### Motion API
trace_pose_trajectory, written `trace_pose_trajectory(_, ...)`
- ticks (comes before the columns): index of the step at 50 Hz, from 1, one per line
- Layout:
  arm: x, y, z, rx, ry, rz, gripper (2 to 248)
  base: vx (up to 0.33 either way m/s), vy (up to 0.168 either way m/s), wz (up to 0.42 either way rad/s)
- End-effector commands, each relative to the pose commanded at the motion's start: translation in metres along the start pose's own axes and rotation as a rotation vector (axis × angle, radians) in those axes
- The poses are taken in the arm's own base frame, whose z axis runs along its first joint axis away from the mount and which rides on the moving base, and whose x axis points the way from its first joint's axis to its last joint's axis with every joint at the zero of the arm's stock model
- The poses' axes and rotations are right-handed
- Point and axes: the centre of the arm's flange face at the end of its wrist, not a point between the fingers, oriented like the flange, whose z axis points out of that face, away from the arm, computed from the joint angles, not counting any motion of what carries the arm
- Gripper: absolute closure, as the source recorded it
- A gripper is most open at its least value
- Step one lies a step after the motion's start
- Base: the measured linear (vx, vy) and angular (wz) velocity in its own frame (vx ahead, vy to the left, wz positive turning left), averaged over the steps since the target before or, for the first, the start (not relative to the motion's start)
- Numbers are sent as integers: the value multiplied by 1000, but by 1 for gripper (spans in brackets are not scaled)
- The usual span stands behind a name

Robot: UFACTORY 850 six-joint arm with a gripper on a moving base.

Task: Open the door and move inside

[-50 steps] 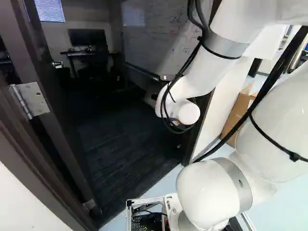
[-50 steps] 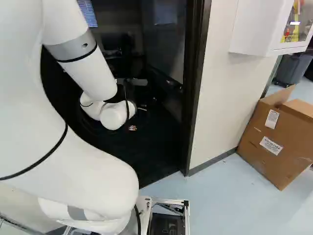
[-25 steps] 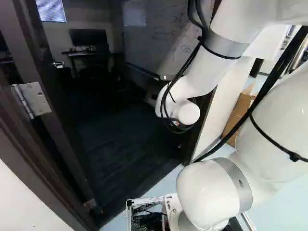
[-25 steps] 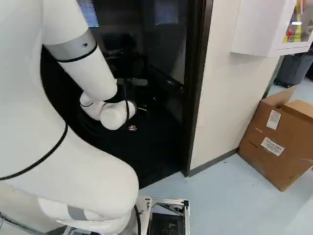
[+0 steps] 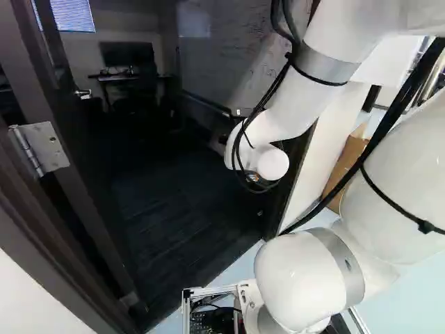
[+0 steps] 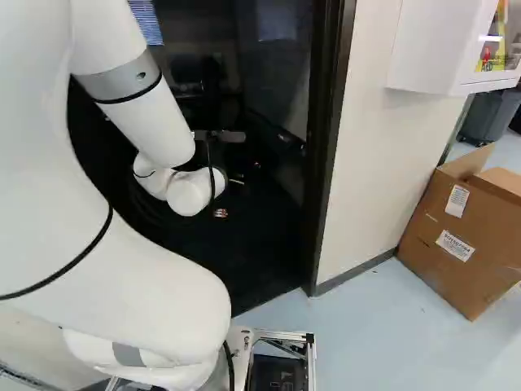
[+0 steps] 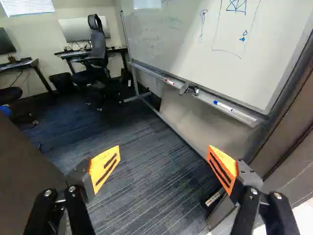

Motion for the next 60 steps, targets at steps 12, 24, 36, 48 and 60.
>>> trace_pose_trajectory(12, 0, 0, 0, 0, 0, 0, 3, 79, 1, -5)
trace_pose_trajectory(24, 0, 0, 0, 0, 0, 0, 3, 101, 3, -12)
trace_pose_trajectory(36, 0, 0, 0, 0, 0, 0, 3, 108, 26, 117)
trace_pose_trajectory(48, 0, 0, 0, 0, 0, 0, 3, 107, 38, 186)
trace_pose_trajectory(60, 0, 0, 0, 0, 0, 0, 3, 108, 39, 189)
